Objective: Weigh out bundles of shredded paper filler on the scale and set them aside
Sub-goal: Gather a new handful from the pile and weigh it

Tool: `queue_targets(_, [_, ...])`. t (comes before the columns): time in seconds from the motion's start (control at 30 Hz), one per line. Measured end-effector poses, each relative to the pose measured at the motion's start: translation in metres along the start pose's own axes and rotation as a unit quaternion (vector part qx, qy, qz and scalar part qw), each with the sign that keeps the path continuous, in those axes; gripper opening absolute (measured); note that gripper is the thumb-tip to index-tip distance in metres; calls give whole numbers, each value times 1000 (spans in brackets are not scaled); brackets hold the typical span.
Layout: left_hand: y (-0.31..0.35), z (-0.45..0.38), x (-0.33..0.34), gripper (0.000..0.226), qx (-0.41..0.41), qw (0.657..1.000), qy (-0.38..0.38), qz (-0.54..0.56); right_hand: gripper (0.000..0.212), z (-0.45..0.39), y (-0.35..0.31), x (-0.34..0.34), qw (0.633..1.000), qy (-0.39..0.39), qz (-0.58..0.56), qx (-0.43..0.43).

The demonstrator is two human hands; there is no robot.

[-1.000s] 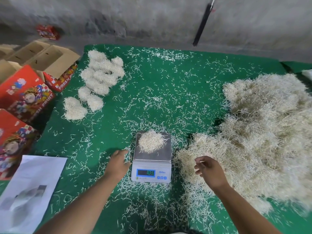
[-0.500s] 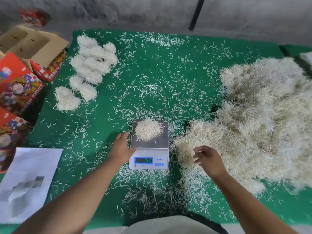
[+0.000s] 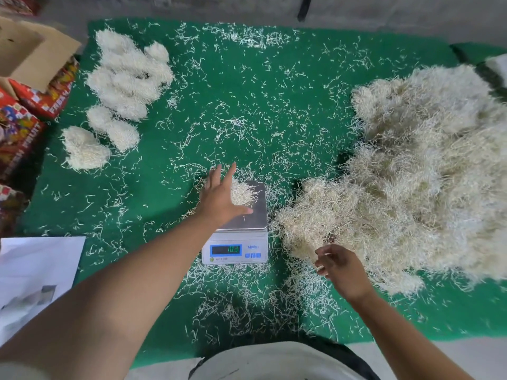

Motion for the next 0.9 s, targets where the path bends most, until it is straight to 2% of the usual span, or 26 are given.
queue_targets(0.07, [8, -9, 11, 129, 25, 999, -33, -28, 10, 4, 4, -1, 1000, -1, 6, 4])
queue_targets(0.13, [14, -12, 25, 105, 46, 996, -59, -54, 11, 7, 11, -3, 1000, -1, -2, 12])
queue_targets(0.2, [20, -12, 37, 75, 69, 992, -57, -89, 13, 9, 16, -4, 1000, -3, -7, 21])
queue_targets(0.27, [30, -7, 49, 57, 102, 988, -38, -114, 14, 10, 18, -5, 1000, -9, -9, 26])
queue_targets(0.4, [50, 26, 74, 54, 163, 982, -16, -96, 14, 9, 10, -9, 1000, -6, -11, 20])
queue_targets(0.5, [66, 69, 97, 47, 199, 976, -42, -77, 14, 8, 1, -6, 1000, -14, -1, 7])
queue_targets(0.6, [81, 114, 113, 36, 168, 982, -86, -9, 14, 5, -12, 5, 1000, -25, -9, -4])
queue_targets(0.67, [87, 133, 102, 25, 90, 988, -71, 102, 15, 7, -28, 17, 999, -36, -30, -13])
queue_targets(0.7, [89, 138, 92, 21, 39, 980, -53, 190, 25, 10, -37, 23, 997, -49, -60, -3])
queue_targets(0.73, [90, 141, 80, 20, -15, 955, -28, 295, 38, 13, -45, 31, 991, -73, -108, 17])
queue_targets(0.77, [92, 141, 65, 23, -66, 913, 6, 402, 47, 18, -55, 43, 979, -112, -165, 39])
queue_targets(0.83, [102, 139, 32, 21, -138, 792, 72, 590, 55, 33, -84, 69, 935, -205, -281, 71])
queue_targets(0.9, [108, 134, 1, 23, -187, 686, 121, 693, 68, 49, -114, 92, 864, -289, -401, 95])
Point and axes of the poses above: each hand's wrist, its own z-axis away from the middle knuckle, its own x-axis out of the palm, y = z × x, the point moved 8 cm from there along -z, towards the middle knuckle, and after that the axes turned 7 degrees about x, right-handed, at the moved point
